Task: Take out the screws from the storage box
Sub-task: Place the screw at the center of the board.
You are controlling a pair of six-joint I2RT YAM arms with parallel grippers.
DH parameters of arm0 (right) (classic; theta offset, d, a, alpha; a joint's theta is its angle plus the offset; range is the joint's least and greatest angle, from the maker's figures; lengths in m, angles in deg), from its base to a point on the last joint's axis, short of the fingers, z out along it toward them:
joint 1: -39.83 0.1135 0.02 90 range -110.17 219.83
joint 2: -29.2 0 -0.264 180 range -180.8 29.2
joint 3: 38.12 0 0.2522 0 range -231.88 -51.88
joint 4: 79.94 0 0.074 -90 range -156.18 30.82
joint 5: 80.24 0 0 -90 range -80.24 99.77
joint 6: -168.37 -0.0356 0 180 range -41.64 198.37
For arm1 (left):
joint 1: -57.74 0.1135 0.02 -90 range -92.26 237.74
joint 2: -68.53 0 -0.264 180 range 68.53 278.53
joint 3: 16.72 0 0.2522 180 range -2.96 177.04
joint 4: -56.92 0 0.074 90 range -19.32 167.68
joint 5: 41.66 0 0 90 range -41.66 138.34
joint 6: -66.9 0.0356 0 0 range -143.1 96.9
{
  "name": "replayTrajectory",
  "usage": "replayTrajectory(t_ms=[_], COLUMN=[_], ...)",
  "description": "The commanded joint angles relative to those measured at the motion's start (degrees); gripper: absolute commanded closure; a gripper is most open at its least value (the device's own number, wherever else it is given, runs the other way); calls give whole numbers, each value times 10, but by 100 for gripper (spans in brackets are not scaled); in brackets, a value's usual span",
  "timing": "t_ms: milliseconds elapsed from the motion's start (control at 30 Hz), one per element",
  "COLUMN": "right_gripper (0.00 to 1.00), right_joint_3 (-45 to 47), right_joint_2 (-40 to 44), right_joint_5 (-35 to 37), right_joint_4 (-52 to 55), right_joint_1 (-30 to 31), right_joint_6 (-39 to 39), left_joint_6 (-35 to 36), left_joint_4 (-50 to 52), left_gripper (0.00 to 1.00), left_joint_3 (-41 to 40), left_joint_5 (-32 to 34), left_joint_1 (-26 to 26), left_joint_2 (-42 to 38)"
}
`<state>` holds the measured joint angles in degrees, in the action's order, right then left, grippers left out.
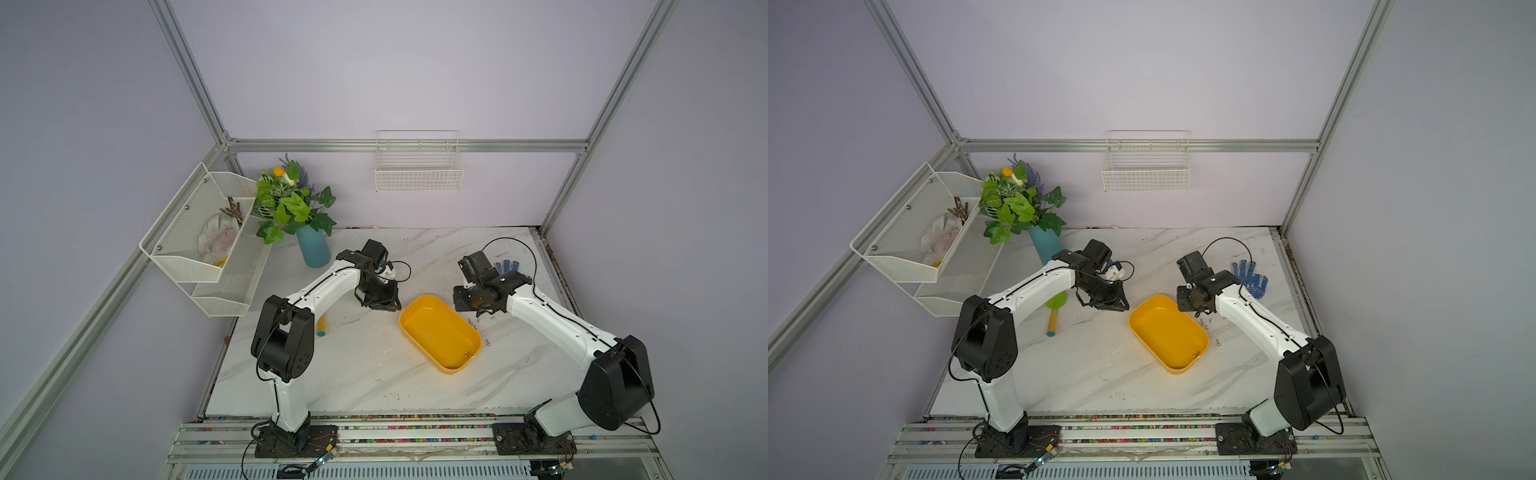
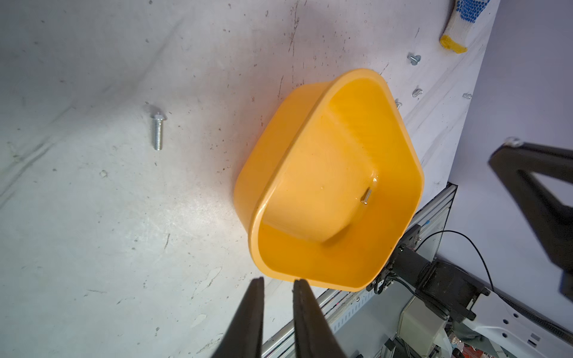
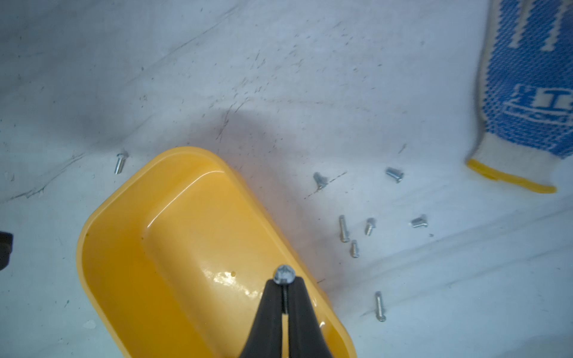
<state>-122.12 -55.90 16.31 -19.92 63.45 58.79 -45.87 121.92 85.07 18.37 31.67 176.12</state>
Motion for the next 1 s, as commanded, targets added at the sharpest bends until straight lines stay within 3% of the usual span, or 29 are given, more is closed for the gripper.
replayTrajectory(t_ms=[0, 200, 967], right_gripper=[100, 100, 100], right_joint_3=[15, 44, 103], right_joint_2=[-12, -76, -152], right_joint_5=[22, 7, -21], right_joint_4=[19, 6, -43], right_joint_1=[-50, -98, -107], right_joint_6=[45, 53, 64], left_joint_6=[16, 14, 3], left_joint_4=[24, 25, 10], left_gripper=[77, 77, 77], left_joint_3=[27, 26, 13], left_joint_5=[8, 5, -3], left_joint_1=[9, 10, 10], left_joint_2=[-9, -10, -13])
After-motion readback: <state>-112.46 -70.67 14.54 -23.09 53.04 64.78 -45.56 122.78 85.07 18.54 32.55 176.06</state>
